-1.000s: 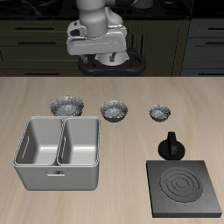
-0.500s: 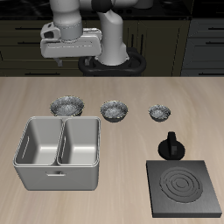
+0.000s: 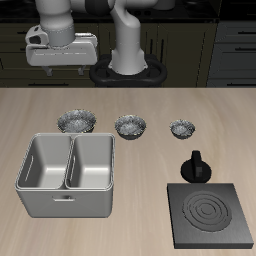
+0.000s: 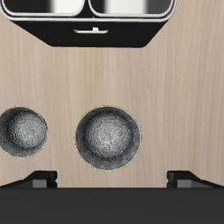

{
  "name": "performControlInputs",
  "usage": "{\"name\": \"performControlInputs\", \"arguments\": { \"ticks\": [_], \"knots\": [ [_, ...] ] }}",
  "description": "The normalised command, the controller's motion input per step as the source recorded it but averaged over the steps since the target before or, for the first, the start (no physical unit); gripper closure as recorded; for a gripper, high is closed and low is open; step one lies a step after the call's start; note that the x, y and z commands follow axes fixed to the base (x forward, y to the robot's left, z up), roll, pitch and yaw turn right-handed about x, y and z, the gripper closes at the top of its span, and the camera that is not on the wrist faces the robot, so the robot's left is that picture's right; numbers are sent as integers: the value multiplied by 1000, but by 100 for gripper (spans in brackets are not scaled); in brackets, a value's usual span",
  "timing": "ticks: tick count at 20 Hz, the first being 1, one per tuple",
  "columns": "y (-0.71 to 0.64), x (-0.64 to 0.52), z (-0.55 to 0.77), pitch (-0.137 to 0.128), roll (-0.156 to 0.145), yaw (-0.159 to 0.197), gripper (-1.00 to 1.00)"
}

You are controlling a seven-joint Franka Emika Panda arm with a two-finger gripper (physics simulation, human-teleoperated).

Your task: Place the largest bowl in the left side of the drainer and the medium bowl in the right side

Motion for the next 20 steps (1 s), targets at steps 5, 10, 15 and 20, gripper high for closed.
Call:
{"name": "performControlInputs", "arguments": {
  "ticks": [5, 10, 15, 20],
  "knots": [
    [-304, 53, 51, -27, 43, -3, -100],
    [-422, 160, -3, -12, -42, -23, -100],
    [-222, 92, 21, -14, 64, -2, -100],
    [-174, 85, -139, -9, -40, 15, -100]
  ]
}}
